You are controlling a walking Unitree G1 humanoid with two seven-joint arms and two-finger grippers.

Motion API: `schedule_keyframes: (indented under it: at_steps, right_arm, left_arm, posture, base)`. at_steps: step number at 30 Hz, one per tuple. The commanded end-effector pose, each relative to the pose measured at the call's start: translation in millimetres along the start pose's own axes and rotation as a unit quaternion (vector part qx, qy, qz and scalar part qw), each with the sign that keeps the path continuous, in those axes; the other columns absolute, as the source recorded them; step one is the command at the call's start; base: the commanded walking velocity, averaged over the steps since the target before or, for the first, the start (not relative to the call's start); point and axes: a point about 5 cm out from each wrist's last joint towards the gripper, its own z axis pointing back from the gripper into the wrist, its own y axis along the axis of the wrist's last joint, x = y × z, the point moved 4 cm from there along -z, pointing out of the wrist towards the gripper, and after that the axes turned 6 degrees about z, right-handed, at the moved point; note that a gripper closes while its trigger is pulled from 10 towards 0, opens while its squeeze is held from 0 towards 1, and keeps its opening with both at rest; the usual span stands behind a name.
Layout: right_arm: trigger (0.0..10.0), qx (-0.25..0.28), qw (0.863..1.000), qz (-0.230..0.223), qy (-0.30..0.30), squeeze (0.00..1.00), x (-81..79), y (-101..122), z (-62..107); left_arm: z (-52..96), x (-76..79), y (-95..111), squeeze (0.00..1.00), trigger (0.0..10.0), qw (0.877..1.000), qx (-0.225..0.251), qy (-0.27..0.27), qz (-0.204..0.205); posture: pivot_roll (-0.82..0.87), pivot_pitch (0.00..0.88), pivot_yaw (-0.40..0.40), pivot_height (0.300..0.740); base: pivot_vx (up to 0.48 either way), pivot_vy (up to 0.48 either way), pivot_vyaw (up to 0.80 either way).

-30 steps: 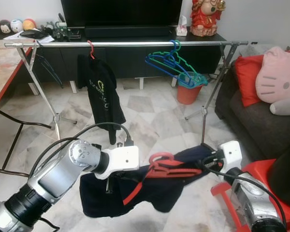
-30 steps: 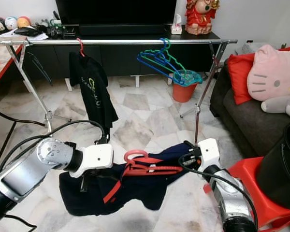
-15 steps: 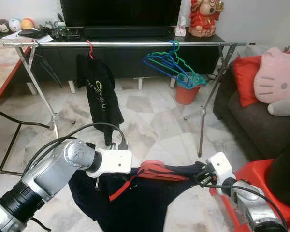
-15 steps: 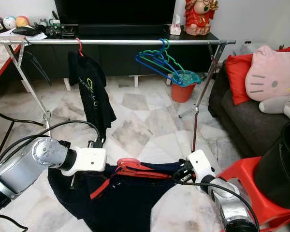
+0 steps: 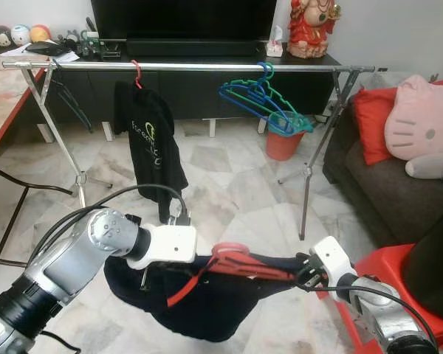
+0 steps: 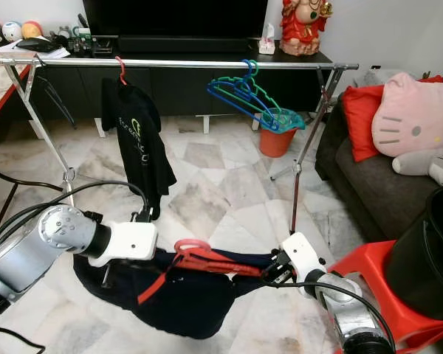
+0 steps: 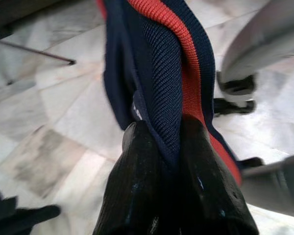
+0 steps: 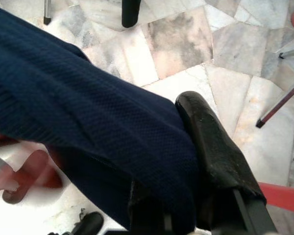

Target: Hang hanger

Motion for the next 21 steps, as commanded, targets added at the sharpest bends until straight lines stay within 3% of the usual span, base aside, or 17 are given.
schedule_keyframes:
  at_steps: [1,9,10,11,12,15,16,21]
  right_arm:
    - [0.0,-0.036,0.998,-0.010,-0.050,0.00,23.3,-17,13.5]
    - [0.0,-0.033,0.997,-0.013,-0.065,0.00,27.2,-16,12.2]
    - [1.1,-0.029,0.997,-0.021,-0.071,0.00,28.3,-14,11.0]
    - [2.9,-0.027,0.997,-0.025,-0.074,0.00,28.9,-13,10.4]
    - [10.0,-0.027,0.996,-0.031,-0.077,0.00,29.8,-12,9.3]
    - [10.0,-0.027,0.996,-0.040,-0.073,0.00,29.1,-12,8.7]
    - [10.0,-0.023,0.997,-0.044,-0.065,1.00,27.8,-11,8.1]
    - [10.0,-0.019,0.999,-0.035,-0.035,1.00,25.3,-8,8.3]
  left_arm:
    - [14.1,3.3,-7,0.00,10.0,1.000,-0.025,-0.017,-0.003]
    - [5.8,6.0,-3,0.00,10.0,0.999,-0.020,-0.028,-0.012]
    - [2.1,7.2,0,0.00,10.0,0.999,-0.013,-0.031,-0.013]
    - [-0.1,8.1,2,0.00,10.0,0.999,-0.009,-0.033,-0.014]
    - [-4.3,9.5,8,0.00,10.0,0.999,0.003,-0.036,-0.014]
    - [-7.5,10.5,12,0.00,10.0,0.999,0.014,-0.039,-0.011]
    - [-9.9,10.8,13,0.00,10.0,0.999,0.016,-0.039,-0.012]
    - [-15.6,11.6,20,0.00,10.0,0.999,0.028,-0.042,-0.013]
  posture:
    - [0.02,0.000,-0.101,0.740]
    - [0.02,0.000,-0.100,0.740]
    - [0.02,0.000,-0.100,0.740]
    - [0.02,0.000,-0.100,0.740]
    - [0.02,0.000,-0.100,0.740]
    - [0.02,0.000,-0.101,0.740]
    - [0.02,0.000,-0.101,0.740]
    - [0.01,0.000,-0.100,0.740]
  base:
    - [0.000,0.000,0.00]
    - [0.000,0.000,0.00]
    - [0.000,0.000,0.00]
    - [0.000,0.000,0.00]
    - [0.000,0.000,0.00]
    - [0.000,0.000,0.00]
    - [0.000,0.000,0.00]
    - [0.000,0.000,0.00]
